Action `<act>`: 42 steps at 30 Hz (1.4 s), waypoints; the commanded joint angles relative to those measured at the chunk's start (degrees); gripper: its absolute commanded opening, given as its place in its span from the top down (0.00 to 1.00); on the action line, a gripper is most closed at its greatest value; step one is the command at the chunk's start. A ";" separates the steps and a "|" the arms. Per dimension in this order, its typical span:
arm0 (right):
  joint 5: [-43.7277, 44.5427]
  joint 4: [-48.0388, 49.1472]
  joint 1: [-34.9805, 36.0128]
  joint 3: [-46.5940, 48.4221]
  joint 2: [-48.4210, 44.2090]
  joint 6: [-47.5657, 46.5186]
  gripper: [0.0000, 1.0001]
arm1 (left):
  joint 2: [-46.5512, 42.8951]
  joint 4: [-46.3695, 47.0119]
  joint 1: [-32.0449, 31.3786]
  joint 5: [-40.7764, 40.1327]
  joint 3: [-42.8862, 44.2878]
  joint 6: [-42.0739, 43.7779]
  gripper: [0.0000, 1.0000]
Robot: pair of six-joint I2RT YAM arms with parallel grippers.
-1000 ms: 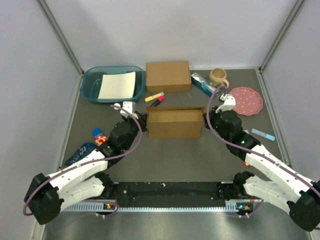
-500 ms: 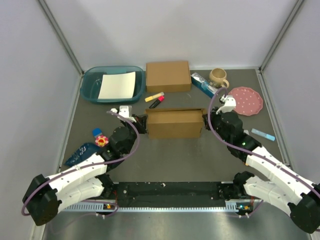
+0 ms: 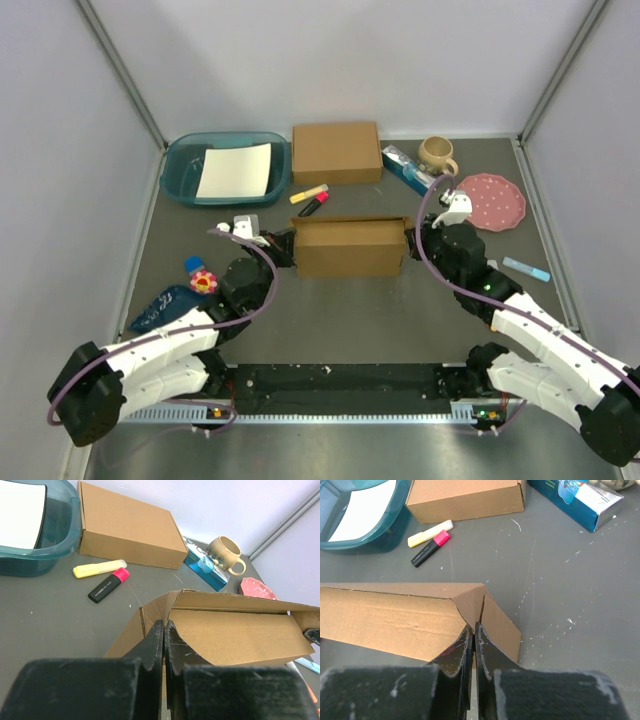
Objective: Fold the paper box
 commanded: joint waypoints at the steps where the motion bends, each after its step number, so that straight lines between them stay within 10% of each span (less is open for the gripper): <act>1: -1.45 -9.34 -0.05 -2.81 1.07 -0.14 1.00 | 3.73 -17.61 0.83 -5.72 -5.10 0.28 1.00; 25: -1.80 -9.43 -0.05 -1.32 1.60 -0.32 1.00 | -9.98 -22.45 1.53 -1.15 4.21 -3.59 1.00; 42: -2.06 -9.43 0.04 -0.88 1.86 -0.41 1.00 | -13.33 -20.17 12.87 12.98 4.74 -8.86 1.00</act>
